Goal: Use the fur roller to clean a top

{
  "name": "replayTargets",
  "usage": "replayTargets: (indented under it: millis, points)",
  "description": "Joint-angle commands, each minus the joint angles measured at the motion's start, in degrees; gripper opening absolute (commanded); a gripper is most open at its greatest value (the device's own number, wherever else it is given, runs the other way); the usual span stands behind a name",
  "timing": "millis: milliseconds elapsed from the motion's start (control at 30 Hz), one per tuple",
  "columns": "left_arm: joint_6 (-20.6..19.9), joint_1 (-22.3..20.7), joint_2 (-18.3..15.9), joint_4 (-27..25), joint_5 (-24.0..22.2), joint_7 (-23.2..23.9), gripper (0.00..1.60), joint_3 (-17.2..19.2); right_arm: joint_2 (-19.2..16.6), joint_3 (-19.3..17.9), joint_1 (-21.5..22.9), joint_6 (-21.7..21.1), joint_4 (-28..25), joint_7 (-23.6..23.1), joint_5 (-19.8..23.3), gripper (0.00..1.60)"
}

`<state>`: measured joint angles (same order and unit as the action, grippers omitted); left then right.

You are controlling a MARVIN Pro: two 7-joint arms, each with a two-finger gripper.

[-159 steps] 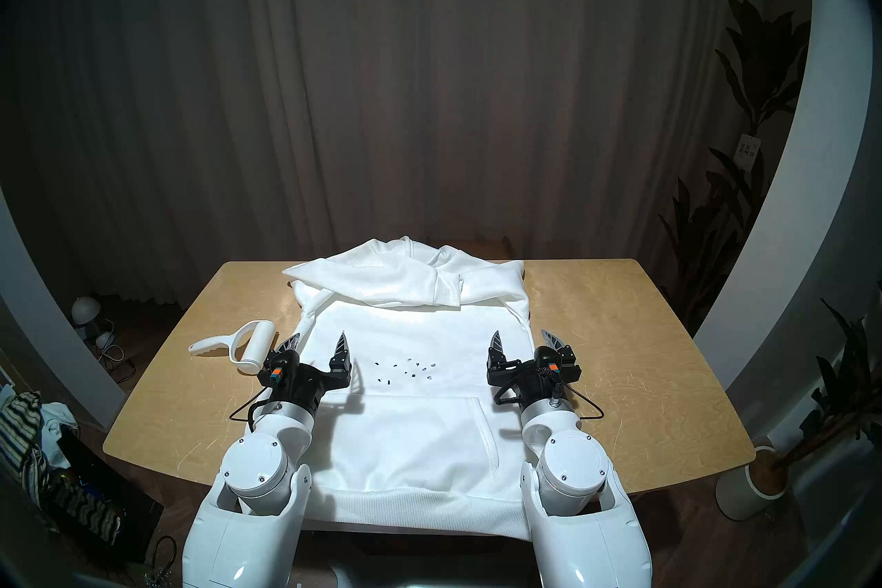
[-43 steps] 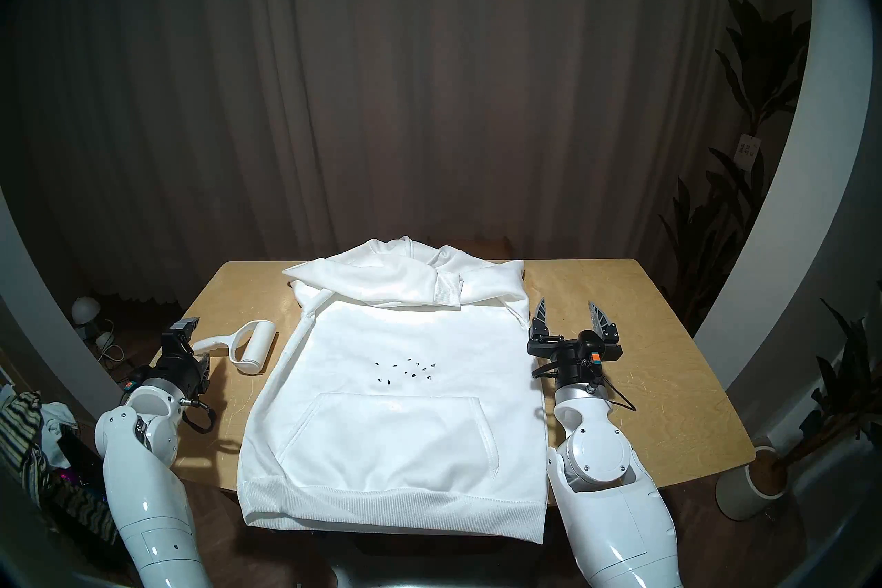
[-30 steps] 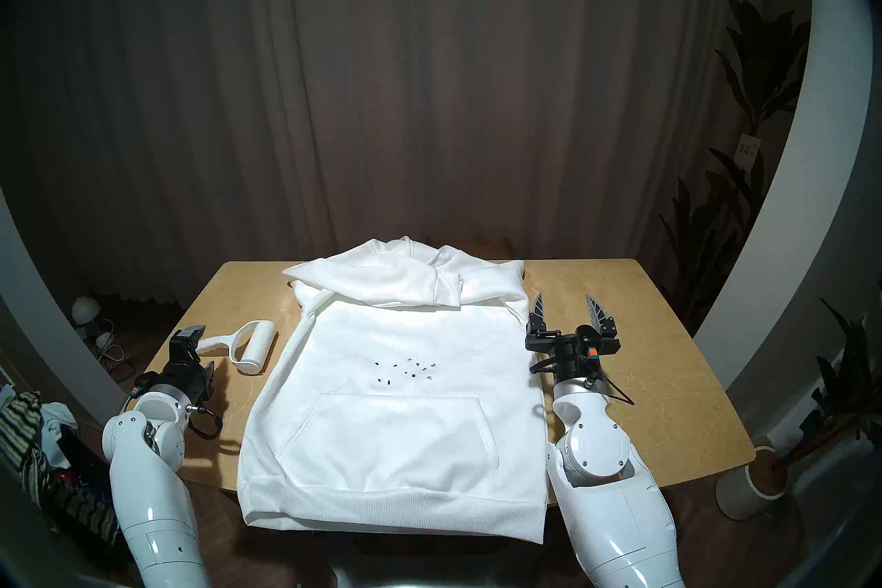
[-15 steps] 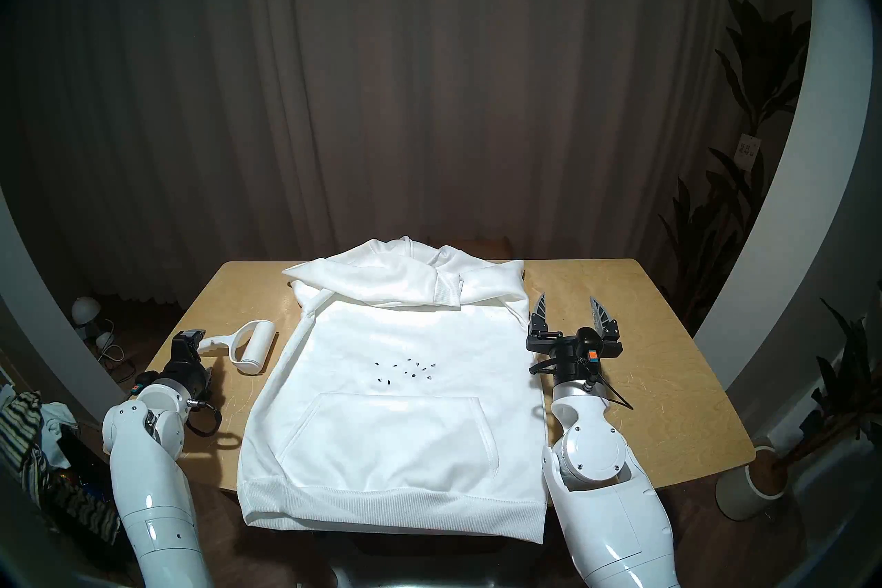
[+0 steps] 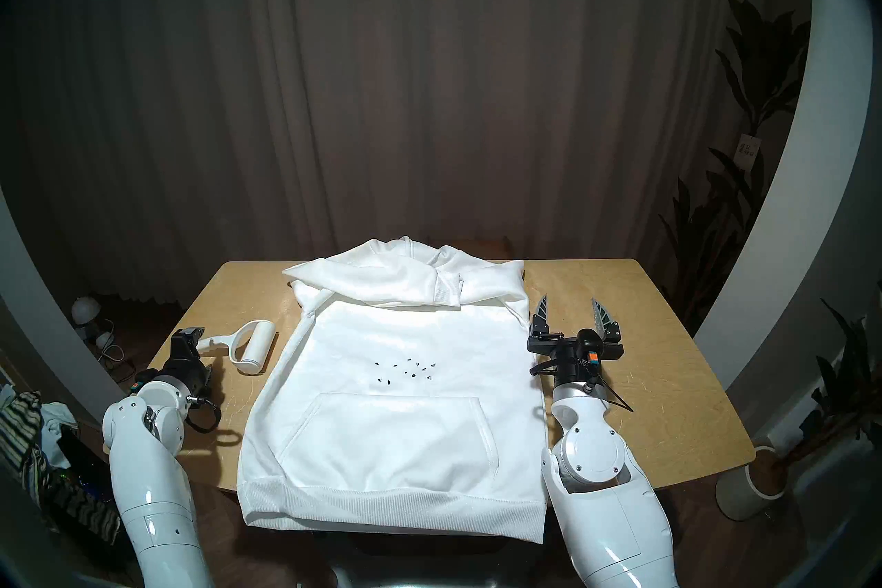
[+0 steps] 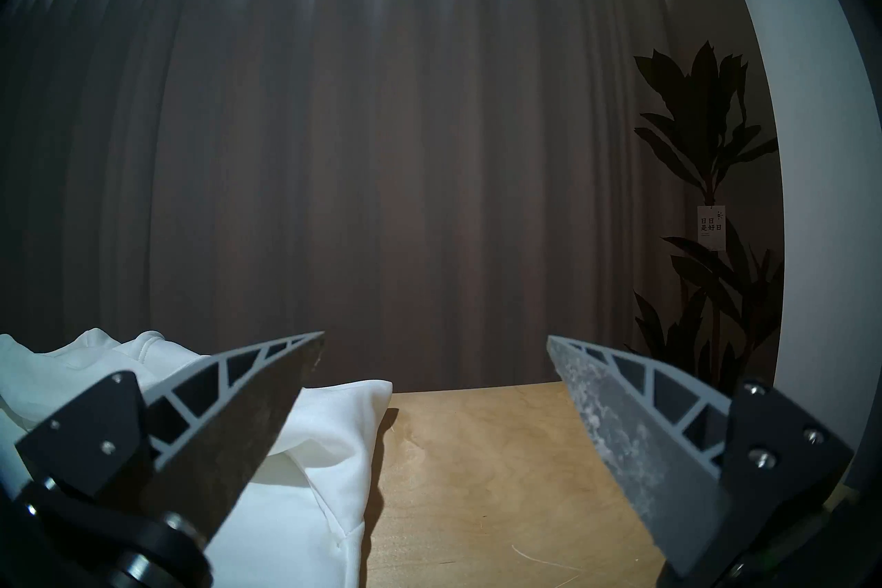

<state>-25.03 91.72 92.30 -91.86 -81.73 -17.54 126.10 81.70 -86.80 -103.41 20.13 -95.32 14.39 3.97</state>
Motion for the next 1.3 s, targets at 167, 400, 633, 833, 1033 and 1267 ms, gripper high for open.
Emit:
replayTargets:
  millis: [167, 400, 633, 833, 1033, 1267]
  points:
    - [0.56, -5.06, -0.54, 2.57, -2.93, -0.69, 1.60, 0.38, -0.09, -0.35, 1.10, 0.47, -0.53, -0.07, 0.13, 1.60]
    - [0.21, -7.20, -1.46, 5.41, -4.11, -1.50, 1.60, -0.18, 0.13, -0.34, 1.61, 0.15, -0.26, -0.02, 0.01, 1.60]
    - [2.09, -8.28, -2.61, 7.60, -2.10, -1.64, 1.60, -1.47, 0.16, -0.38, 2.29, 0.46, 0.62, -0.15, -0.04, 1.60]
    - [5.28, -9.96, -3.06, 10.35, -0.70, -3.17, 1.60, -1.54, 0.26, -0.44, 2.67, 0.38, 0.66, -0.11, -0.12, 1.60]
    - [6.01, -10.30, -3.11, 12.08, -1.54, -3.32, 1.60, -0.80, 0.47, -0.48, 2.68, 0.16, 0.41, 0.21, -0.54, 1.60]
    - [5.03, -9.98, -2.96, 12.39, -2.46, -2.37, 1.60, -0.53, 0.60, -0.46, 2.83, 0.07, 0.53, 0.43, -1.03, 1.60]
